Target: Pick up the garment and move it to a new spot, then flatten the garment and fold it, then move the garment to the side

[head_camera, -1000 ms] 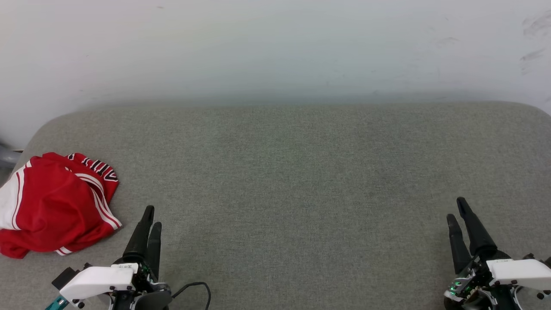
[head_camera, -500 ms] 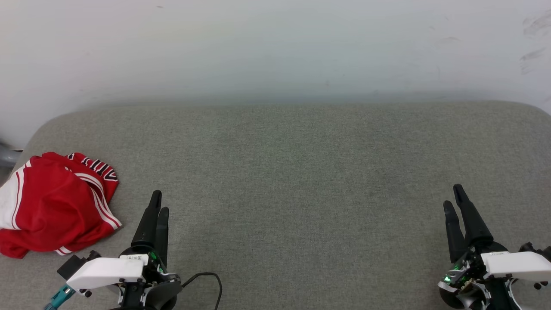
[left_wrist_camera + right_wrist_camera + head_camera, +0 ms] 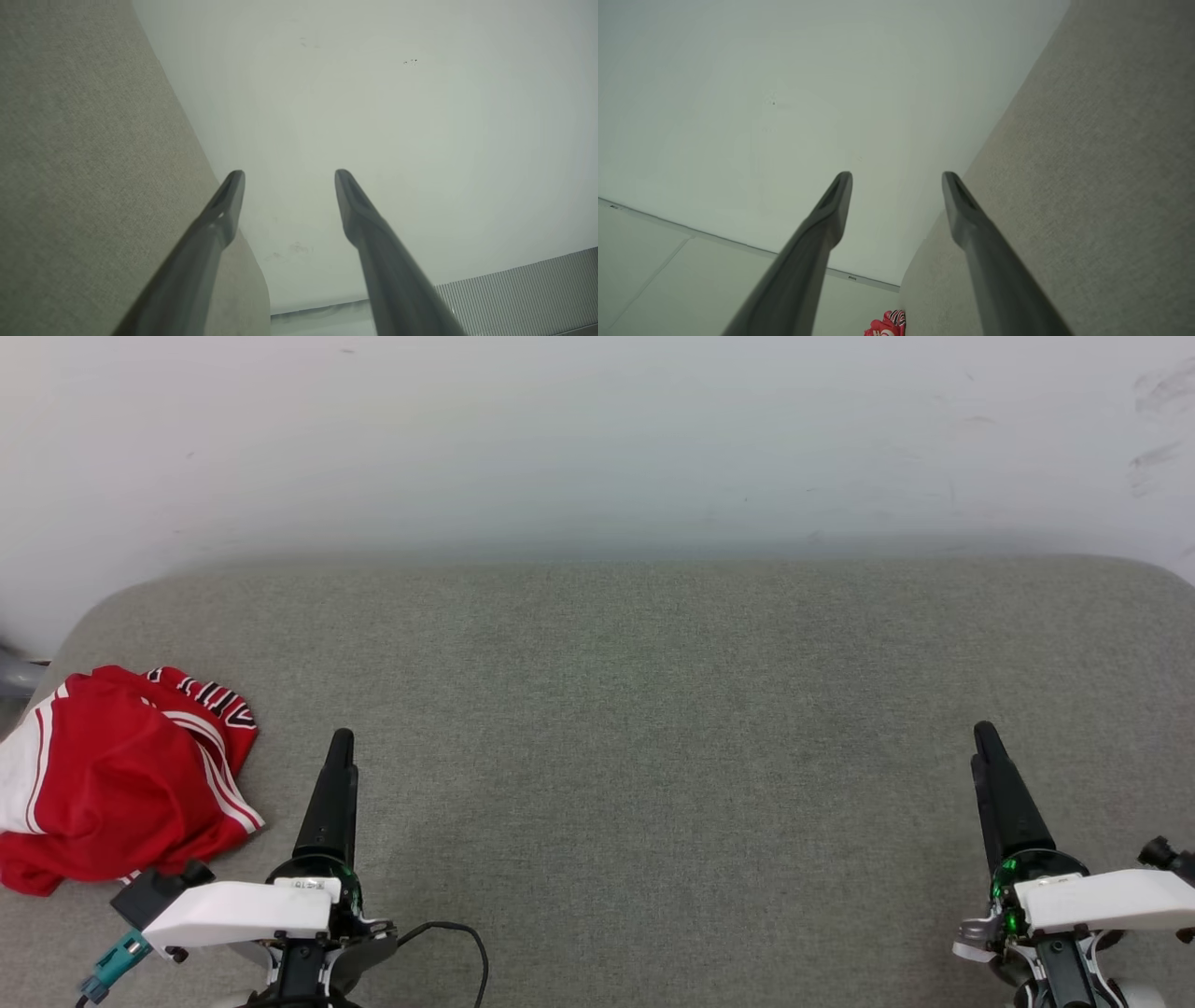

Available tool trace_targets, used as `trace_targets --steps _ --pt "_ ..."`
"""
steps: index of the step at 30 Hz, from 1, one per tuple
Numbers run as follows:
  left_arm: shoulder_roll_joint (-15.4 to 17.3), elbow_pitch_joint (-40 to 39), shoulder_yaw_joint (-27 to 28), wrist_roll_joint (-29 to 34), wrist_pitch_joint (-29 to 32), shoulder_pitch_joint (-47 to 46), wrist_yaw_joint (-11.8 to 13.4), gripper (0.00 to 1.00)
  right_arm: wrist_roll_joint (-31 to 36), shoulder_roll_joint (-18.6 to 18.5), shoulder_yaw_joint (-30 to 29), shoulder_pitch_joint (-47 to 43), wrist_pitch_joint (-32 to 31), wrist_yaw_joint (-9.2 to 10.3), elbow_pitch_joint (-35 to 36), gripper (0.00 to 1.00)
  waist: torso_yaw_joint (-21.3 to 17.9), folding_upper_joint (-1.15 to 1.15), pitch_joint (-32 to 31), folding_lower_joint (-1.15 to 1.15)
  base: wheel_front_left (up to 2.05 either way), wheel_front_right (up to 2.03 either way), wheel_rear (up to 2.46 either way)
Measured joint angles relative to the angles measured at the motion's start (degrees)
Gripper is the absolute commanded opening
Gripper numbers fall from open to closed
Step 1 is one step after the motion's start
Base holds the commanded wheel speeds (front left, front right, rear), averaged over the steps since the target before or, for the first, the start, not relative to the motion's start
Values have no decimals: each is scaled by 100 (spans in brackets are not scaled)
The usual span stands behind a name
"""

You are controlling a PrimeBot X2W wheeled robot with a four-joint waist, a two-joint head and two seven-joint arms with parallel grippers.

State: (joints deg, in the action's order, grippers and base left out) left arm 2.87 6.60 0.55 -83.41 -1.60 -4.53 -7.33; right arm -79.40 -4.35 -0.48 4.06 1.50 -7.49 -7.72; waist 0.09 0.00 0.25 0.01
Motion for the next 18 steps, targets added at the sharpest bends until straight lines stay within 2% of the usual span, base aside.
trace_targets --steps 18 --pt "-10 -215 -149 1950 -342 1 0 100 2363 3 107 -89 310 0 270 100 17 0 -14 0 0 0 0"
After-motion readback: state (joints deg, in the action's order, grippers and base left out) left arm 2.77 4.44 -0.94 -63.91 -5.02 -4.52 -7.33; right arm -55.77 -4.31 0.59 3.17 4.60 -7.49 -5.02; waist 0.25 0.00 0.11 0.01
